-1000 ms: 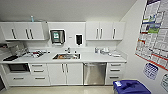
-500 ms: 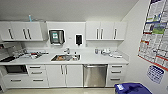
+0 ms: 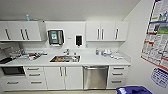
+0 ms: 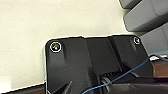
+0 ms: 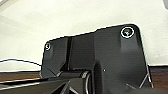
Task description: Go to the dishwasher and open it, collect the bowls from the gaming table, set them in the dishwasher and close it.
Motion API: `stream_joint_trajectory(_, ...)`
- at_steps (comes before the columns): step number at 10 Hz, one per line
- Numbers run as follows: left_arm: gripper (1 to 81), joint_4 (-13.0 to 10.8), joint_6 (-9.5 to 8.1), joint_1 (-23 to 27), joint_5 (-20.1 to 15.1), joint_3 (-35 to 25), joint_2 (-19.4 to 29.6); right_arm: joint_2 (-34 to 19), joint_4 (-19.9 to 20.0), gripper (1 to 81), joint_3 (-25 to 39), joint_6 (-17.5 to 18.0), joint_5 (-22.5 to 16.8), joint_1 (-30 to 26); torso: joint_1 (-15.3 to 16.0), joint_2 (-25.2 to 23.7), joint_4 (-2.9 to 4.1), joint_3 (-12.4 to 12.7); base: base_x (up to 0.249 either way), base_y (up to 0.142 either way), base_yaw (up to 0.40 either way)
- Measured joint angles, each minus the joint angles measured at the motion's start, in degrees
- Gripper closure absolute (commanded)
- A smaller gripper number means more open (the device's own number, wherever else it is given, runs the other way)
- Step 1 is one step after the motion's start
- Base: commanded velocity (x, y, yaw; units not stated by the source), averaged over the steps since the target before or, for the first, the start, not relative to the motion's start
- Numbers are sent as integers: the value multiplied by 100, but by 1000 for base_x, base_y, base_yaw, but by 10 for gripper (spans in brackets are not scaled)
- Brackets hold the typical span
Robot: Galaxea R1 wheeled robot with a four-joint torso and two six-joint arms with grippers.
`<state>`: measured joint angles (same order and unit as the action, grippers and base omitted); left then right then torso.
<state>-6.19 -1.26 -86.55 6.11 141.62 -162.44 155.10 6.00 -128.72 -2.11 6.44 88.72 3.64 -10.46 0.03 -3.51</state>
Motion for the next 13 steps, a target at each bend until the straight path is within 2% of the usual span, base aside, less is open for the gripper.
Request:
stream_joint_trajectory(3, 10, 2, 0, 1, 0, 0, 1, 5, 0, 10, -9, 0, 0, 2, 0, 0, 0, 0, 134, 0, 0)
stream_joint_trajectory(11, 10, 2, 0, 1, 1, -5, 6, 28, 0, 10, -61, 0, 1, 15, 0, 0, 0, 0, 135, 77, 0)
stream_joint_trajectory(13, 10, 2, 0, 4, 4, -5, 26, 46, 0, 10, -61, 0, 4, 9, 2, 2, 0, 0, 150, 0, 0)
